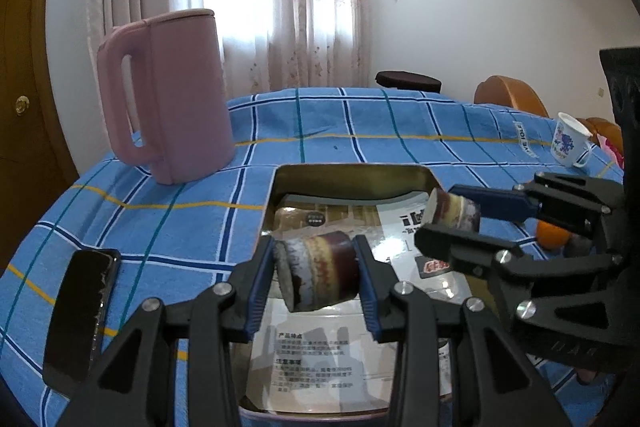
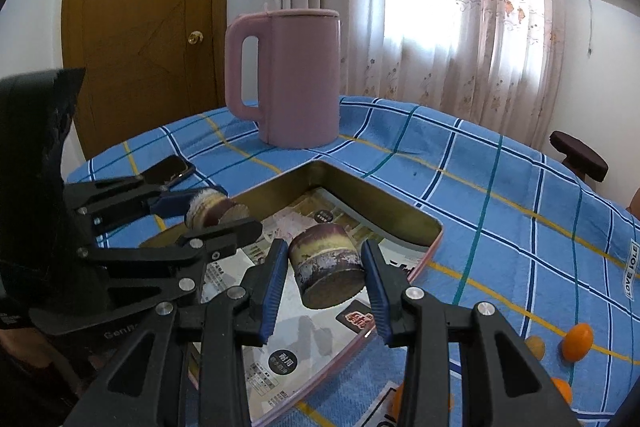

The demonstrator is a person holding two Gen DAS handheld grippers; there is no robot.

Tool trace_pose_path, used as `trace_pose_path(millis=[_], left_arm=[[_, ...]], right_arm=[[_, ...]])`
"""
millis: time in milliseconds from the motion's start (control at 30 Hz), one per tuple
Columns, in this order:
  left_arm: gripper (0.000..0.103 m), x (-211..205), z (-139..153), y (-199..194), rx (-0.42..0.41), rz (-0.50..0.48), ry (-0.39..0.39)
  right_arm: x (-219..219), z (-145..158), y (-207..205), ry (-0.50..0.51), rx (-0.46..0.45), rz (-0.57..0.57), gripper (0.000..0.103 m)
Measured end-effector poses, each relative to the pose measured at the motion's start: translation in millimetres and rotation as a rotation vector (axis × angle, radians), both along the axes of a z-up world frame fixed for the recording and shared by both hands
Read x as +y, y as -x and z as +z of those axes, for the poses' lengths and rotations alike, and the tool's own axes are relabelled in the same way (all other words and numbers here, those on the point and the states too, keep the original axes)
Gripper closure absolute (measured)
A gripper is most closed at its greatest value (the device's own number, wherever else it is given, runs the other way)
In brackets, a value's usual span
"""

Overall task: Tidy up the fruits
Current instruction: 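Carry the can with the left tool over the tin box and release, then move the left tool back to the brown round fruit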

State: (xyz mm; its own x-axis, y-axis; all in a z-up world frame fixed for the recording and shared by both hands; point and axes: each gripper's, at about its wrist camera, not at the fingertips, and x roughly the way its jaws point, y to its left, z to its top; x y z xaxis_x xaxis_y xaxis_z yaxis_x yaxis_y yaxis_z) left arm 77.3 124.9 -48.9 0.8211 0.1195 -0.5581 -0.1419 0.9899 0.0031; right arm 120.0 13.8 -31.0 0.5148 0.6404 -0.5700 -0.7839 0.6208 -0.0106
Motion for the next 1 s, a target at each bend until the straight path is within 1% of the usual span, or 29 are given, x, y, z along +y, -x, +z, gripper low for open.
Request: trace_pose_path(millis=[367,533,600,667,700,767,800,833,867,900,933,967,1000], left_arm=[[0.061,0.0,-0.9,-2.9,0.018,0.002,-0.002],[0.061,0.0,-0.6,-2.5,0.013,0.015,-0.019],[0.058,1.1,-1.0,-2.0,0.014,0.023,-0.018],[0.052,1.6,0.1,0.4,0.007,0.029,-0.021],[0.050,1.8,1.6,2.7,0.000,0.031,-0.017],[0.042,1.7,6.7,8.6,-0.022,0.043,-0.012],[0.039,1.6,10.4,12.8,-0.036,0.047,-0.007],[0.032,1.7,14.4,17.6,-0.054,0.044,0.003],[0.024,1.0,19.7,24.4,-0.081,0.037,0.020],[0.021,-1.0,24.3,29.6,-0.105,0.029,0.028],[0.015,-6.1,29.7,36.5,-0.133,0.020,0.028],[0.012,-12.0,33.3,40.4,-0.148,0.012,0.022],[0.011,-16.3,36.0,42.3,-0.158,0.002,0.020]], right_arm=[[5.7,-10.7,-3.7,0.035,0.021,0.006,0.063],[8.1,-16.6,-4.5,0.051,0.039,0.018,0.063],[9.0,-17.6,-4.3,0.057,0.042,0.020,0.062],[7.8,-17.0,-4.3,0.057,0.045,0.014,0.061],[6.2,-15.9,-3.4,0.054,0.041,0.010,0.060],[0.2,-10.9,-0.5,0.041,0.026,-0.008,0.054],[-3.6,-7.9,0.9,0.033,0.019,-0.022,0.049],[-8.4,-4.8,3.0,0.021,0.013,-0.032,0.046],[-17.3,0.3,7.7,0.003,0.001,-0.037,0.046],[-24.1,3.5,11.6,-0.003,-0.009,-0.041,0.045],[-31.4,6.3,15.8,-0.005,-0.021,-0.052,0.045],[-41.2,9.1,21.1,-0.007,-0.037,-0.070,0.045],[-51.8,11.3,26.0,-0.012,-0.049,-0.087,0.045]])
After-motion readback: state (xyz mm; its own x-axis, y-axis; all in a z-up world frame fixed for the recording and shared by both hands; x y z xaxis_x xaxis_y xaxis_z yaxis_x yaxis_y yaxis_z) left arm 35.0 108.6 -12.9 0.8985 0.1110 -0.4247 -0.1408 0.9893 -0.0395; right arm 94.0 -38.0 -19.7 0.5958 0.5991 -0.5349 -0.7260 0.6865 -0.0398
